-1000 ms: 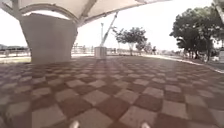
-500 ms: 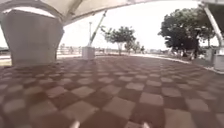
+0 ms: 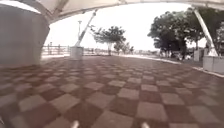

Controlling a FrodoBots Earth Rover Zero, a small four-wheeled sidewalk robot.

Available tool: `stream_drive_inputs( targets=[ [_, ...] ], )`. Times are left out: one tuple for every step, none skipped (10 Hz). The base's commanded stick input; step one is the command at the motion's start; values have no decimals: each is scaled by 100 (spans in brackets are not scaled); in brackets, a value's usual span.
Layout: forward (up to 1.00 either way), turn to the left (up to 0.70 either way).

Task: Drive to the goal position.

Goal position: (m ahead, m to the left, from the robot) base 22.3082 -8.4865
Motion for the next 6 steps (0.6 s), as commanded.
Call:
stream_drive_inputs(
  targets=[
    [70, -35],
    [70, -35],
    [70, -35],
    [70, -35],
    [70, -35],
    [70, -35]
  ],
)
